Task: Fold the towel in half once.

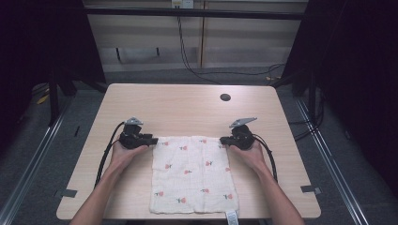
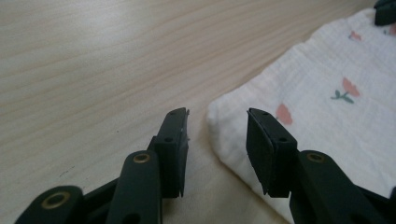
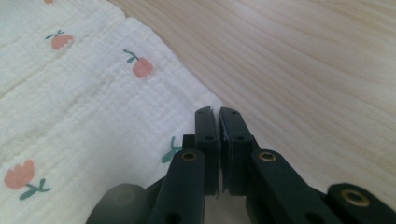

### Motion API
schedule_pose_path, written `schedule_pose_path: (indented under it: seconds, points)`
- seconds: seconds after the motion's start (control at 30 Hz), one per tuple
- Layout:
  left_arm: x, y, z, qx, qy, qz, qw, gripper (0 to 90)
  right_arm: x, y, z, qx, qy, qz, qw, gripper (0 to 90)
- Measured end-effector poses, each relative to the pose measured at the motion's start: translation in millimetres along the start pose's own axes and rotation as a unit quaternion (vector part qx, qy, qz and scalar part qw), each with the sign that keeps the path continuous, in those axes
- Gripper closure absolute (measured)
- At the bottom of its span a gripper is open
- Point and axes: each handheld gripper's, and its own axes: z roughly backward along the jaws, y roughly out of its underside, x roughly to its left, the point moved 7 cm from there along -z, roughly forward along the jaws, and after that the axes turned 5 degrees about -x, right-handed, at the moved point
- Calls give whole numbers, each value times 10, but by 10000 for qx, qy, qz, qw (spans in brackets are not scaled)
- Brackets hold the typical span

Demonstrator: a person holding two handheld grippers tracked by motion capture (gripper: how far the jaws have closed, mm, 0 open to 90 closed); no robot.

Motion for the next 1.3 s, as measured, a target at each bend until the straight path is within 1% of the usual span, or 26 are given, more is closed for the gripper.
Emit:
schedule_pose_path:
  seconds: [0.03, 0.07, 0.1, 0.13, 0.17, 0.23, 0.27, 0.3, 0.33, 0.37, 0.43, 0.5, 0.53, 0.57, 0.63, 0.67, 0.77, 0.8, 0.9, 0.93, 0.97, 1.07, 1.13, 1.17, 1.2, 1.3]
  points:
    - [0, 0, 0, 0, 0, 0, 10000, 598, 0, 0, -2, -19, -25, -6, 10000, 866]
    - [-12, -4, -33, -71, 12, -80, 9999, 632, -1, 1, 0, -7, -29, -61, 10000, 866]
    - [-12, -4, -33, -71, 12, -80, 9999, 643, -1, 1, 0, -7, -29, -61, 10000, 866]
    - [-26, -8, -39, -30, -30, -154, 9999, 660, 1, 1, 0, -6, -47, -75, 10000, 866]
    - [-45, 0, -42, -3, 2, -239, 9997, 707, 2, 2, 2, 6, -32, -65, 10000, 866]
    - [-54, 2, -50, -21, -8, -253, 9997, 797, 4, 1, 3, 6, -57, -64, 10000, 866]
    - [-56, 7, -53, -35, -114, -391, 9992, 875, -10, -10, 12, -59, -84, -90, 9999, 866]
    - [-56, 7, -53, -35, -114, -391, 9992, 879, -10, -10, 12, -59, -84, -90, 9999, 866]
    - [-55, 10, -59, -74, -25, -315, 9995, 882, -22, -25, 31, -127, -105, -195, 9997, 867]
    - [-44, 3, -45, -103, -38, -309, 9995, 883, -28, -36, 44, -183, -141, -221, 9995, 868]
    - [-52, -32, -10, -256, 123, -144, 9995, 885, -40, -54, 80, -261, -193, -318, 9990, 869]
    - [-61, -58, 20, -336, 152, -142, 9992, 885, -58, -57, 97, -319, -236, -344, 9986, 869]
    - [-84, -97, 57, -444, 262, -114, 9986, 885, -64, -60, 102, -339, -237, -376, 9984, 869]
    - [-84, -97, 57, -444, 262, -114, 9986, 886, -64, -60, 102, -339, -237, -376, 9984, 869]
    - [-106, -147, 129, -553, 315, -168, 9978, 886, -97, -99, 143, -518, -268, -478, 9972, 868]
    - [-118, -166, 146, -612, 340, -136, 9975, 886, -97, -119, 173, -601, -297, -514, 9964, 868]
    - [-136, -212, 203, -710, 362, -168, 9967, 886, -95, -150, 238, -666, -290, -474, 9962, 869]
    - [-149, -255, 272, -775, 427, -168, 9959, 886, -101, -160, 269, -706, -283, -526, 9957, 869]
    - [-163, -278, 324, -796, 428, -212, 9957, 886, -135, -168, 306, -812, -305, -596, 9944, 870]
    - [-195, -311, 368, -873, 478, -235, 9948, 886, -144, -179, 323, -848, -330, -615, 9939, 871]
    - [-195, -311, 368, -873, 478, -235, 9948, 886, -144, -179, 323, -848, -330, -615, 9939, 871]
    - [-245, -386, 402, -1046, 570, -239, 9926, 886, -137, -239, 349, -922, -349, -598, 9933, 872]
    - [-260, -401, 405, -1042, 598, -305, 9923, 886, -135, -250, 354, -915, -337, -609, 9934, 872]
    - [-262, -414, 410, -1062, 528, -337, 9924, 886, -139, -277, 364, -916, -330, -588, 9935, 872]
    - [-268, -423, 415, -1084, 572, -328, 9919, 886, -147, -302, 372, -912, -309, -560, 9938, 872]
    - [-283, -439, 392, -1027, 596, -357, 9923, 886, -168, -398, 420, -936, -277, -506, 9939, 872]
